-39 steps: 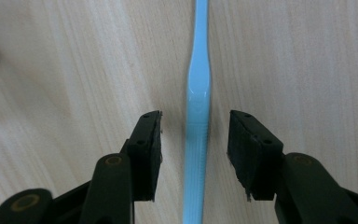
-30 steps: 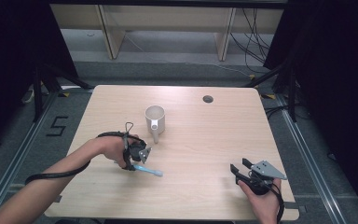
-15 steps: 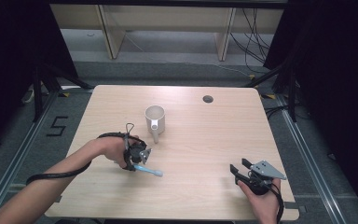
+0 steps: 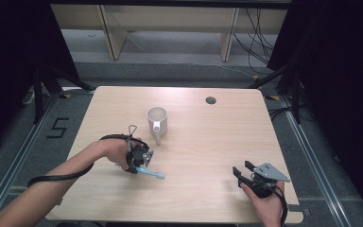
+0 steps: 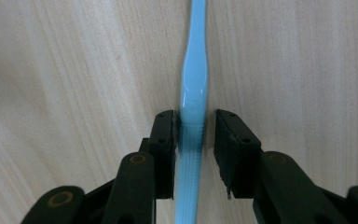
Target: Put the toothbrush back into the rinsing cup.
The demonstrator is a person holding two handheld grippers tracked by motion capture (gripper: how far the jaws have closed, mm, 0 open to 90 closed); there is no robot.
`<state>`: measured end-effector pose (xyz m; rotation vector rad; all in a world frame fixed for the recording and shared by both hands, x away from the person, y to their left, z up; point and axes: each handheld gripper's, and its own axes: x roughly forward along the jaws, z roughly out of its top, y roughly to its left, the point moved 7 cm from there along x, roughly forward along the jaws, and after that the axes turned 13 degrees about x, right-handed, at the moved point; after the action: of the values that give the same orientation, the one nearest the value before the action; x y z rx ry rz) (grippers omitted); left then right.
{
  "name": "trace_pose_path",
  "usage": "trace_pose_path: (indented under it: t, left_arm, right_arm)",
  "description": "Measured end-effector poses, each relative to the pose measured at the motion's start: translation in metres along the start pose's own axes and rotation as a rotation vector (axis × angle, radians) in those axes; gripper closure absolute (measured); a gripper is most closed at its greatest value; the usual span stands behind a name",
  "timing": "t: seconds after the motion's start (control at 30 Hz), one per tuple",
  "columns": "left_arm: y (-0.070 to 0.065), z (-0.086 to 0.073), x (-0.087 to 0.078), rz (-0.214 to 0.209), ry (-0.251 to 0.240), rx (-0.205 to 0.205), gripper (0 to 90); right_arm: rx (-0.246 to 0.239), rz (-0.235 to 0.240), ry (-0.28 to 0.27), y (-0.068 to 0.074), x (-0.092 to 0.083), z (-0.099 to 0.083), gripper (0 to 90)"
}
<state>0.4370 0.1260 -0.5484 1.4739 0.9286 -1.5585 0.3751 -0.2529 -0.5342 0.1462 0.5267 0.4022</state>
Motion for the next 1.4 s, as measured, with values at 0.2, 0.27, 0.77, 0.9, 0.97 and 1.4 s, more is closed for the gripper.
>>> trace_pose_path:
  t: [0.2, 0.27, 0.77, 0.9, 0.97, 1.4]
  left_arm:
    - [0.0000, 0.0001, 0.0004, -0.007, 0.005, -0.004, 69.5]
    - [0.0002, 0.0001, 0.0007, -0.007, 0.006, -0.006, 70.5]
    - [0.0013, -0.0006, -0.0004, 0.012, 0.043, 0.013, 77.2]
    - [0.0009, -0.0002, -0.0005, 0.013, 0.046, -0.001, 77.9]
    - [0.0023, -0.0013, -0.0018, 0.014, 0.071, 0.022, 78.0]
    - [-0.0014, 0.0028, -0.0058, 0.044, 0.009, 0.008, 78.3]
  right_arm:
    - [-0.002, 0.002, -0.005, 0.0007, 0.0005, 0.0000, 44.1]
    - [-0.008, -0.003, 0.004, 0.0002, -0.0002, -0.0004, 44.1]
    - [-0.013, -0.007, 0.001, 0.0004, 0.0008, -0.0009, 44.1]
    - [-0.024, -0.012, -0.006, -0.0009, 0.0005, -0.0002, 44.1]
    - [-0.029, -0.013, -0.009, -0.0015, 0.0007, 0.0000, 44.1]
    - [-0.014, -0.008, -0.004, -0.0016, 0.0010, -0.0013, 44.0]
